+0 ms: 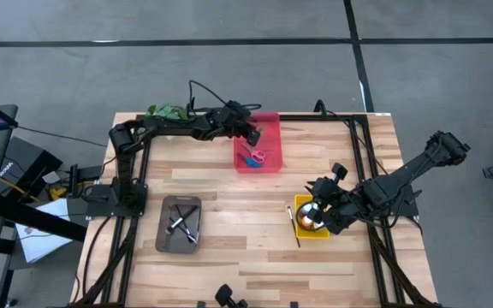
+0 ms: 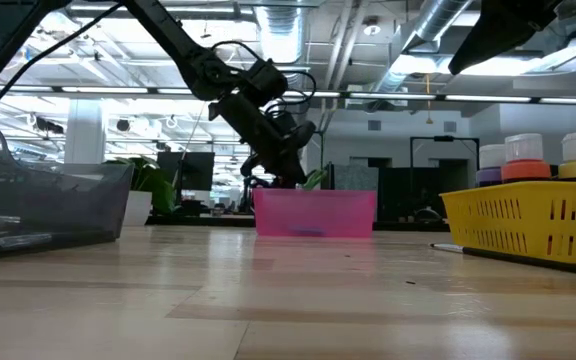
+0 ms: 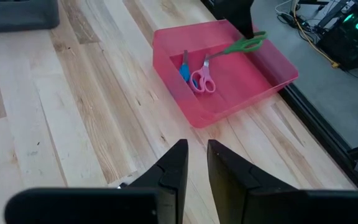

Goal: Pick & Place Paint Supplies
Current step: Put the green scissors into the pink bin

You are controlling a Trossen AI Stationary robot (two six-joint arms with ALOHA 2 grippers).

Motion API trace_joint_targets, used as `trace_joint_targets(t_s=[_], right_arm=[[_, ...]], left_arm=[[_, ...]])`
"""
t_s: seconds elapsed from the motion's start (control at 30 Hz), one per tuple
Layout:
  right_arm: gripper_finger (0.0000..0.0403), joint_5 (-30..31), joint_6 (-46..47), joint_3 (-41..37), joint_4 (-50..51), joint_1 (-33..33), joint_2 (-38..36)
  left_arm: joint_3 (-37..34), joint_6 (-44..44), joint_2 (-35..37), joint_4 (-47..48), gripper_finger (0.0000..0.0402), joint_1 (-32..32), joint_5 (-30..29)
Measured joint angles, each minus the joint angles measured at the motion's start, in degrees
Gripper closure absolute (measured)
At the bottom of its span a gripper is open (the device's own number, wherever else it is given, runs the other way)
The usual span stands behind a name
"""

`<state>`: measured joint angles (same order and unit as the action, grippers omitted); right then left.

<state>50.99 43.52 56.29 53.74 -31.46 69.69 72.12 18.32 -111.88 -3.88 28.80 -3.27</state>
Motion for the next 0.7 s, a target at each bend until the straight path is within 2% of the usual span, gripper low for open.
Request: trace_joint_targets(t_s=[0.43, 0.7], right_arm=[[0.0346, 0.03, -0.11, 0.00, -0.02, 0.00, 0.00], [0.0346, 0.03, -0.45, 0.00, -0.02, 0.00, 0.00]], left_arm=[[-0.17, 0.19, -0.09, 2.94, 0.0401, 0.00, -1.86], [-3.47, 1.69, -0.09, 2.58, 0.0401, 0.00, -1.86]])
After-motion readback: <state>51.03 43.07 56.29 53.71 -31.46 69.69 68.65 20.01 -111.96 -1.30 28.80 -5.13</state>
